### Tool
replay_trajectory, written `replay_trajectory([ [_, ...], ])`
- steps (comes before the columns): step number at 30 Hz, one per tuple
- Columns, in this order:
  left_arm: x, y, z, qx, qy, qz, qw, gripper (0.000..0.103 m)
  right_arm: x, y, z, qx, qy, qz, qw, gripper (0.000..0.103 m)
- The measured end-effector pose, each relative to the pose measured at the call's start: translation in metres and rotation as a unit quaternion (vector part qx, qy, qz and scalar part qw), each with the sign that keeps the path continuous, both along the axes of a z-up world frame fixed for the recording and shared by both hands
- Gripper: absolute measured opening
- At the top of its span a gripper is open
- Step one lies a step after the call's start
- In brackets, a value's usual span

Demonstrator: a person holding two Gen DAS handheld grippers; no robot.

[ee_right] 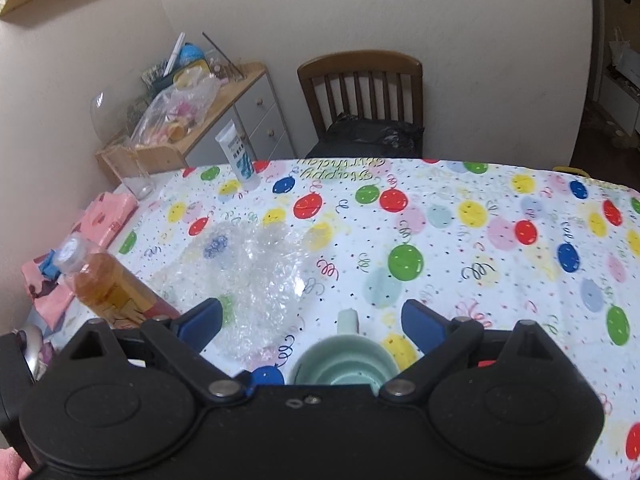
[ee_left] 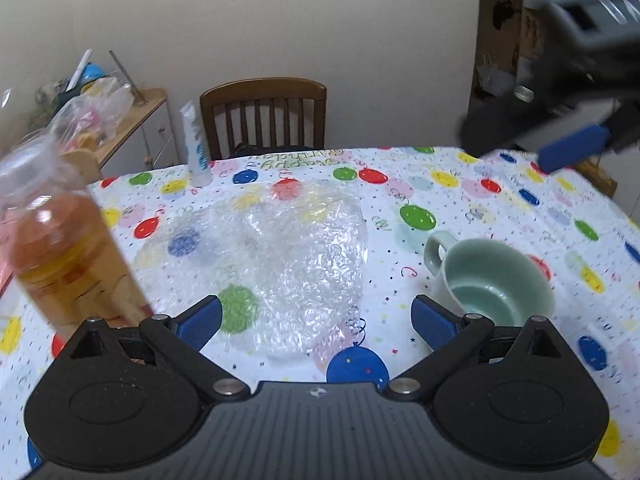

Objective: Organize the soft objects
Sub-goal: 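Move both open tools back over the table toward the bubble wrap and bag, then grasp the bubble wrap with the left tool while the right tool grasps the clear bag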

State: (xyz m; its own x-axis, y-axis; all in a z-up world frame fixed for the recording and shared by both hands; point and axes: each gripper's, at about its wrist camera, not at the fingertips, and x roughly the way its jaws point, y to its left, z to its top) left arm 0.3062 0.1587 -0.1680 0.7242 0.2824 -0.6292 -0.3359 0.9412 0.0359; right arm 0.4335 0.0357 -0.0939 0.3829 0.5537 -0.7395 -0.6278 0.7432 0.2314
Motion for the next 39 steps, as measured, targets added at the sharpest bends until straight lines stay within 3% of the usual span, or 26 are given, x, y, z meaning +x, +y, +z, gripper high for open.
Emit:
replay_trajectory([
  [3,0.011,0.003,-0.014,0.009,0.010,0.003,0.9999,0.100,0.010,0.012,-0.008,-0.009,0.004,0.005,1.000,0.094],
  [9,0.027,0.013,-0.026,-0.008,0.017,0.003,0.9998,0.081,0.026,0.023,-0.022,-0.010,0.011,-0.004,1.000,0.092],
  [11,0.032,0.020,-0.027,-0.020,0.016,0.008,0.9996,0.073,0.030,0.025,-0.027,-0.011,0.016,-0.006,1.000,0.091],
  [13,0.035,0.028,-0.029,-0.044,0.022,0.012,0.9987,0.052,0.034,0.028,-0.030,-0.015,0.019,-0.007,1.000,0.089],
  [15,0.035,0.034,-0.032,-0.062,0.018,0.014,0.9978,0.050,0.037,0.029,-0.032,-0.015,0.020,-0.007,1.000,0.089],
  [18,0.034,0.038,-0.034,-0.074,0.015,0.009,0.9971,0.034,0.039,0.031,-0.034,-0.013,0.021,-0.010,1.000,0.089],
  [20,0.033,0.038,-0.036,-0.075,0.013,0.008,0.9971,0.033,0.041,0.031,-0.036,-0.014,0.023,-0.011,1.000,0.089],
  [22,0.034,0.038,-0.036,-0.074,0.012,0.006,0.9972,0.022,0.042,0.032,-0.039,-0.015,0.025,-0.012,0.999,0.089],
  [26,0.032,0.038,-0.036,-0.071,0.007,0.009,0.9974,0.008,0.044,0.033,-0.041,-0.015,0.028,-0.013,0.999,0.088],
  [33,0.014,0.034,-0.025,-0.080,-0.027,0.018,0.9962,0.003,0.064,0.041,-0.045,0.004,0.058,-0.026,0.998,0.080],
  [39,0.013,0.026,-0.023,-0.069,-0.021,0.007,0.9974,0.003,0.076,0.061,-0.065,0.009,0.101,-0.032,0.994,0.066],
])
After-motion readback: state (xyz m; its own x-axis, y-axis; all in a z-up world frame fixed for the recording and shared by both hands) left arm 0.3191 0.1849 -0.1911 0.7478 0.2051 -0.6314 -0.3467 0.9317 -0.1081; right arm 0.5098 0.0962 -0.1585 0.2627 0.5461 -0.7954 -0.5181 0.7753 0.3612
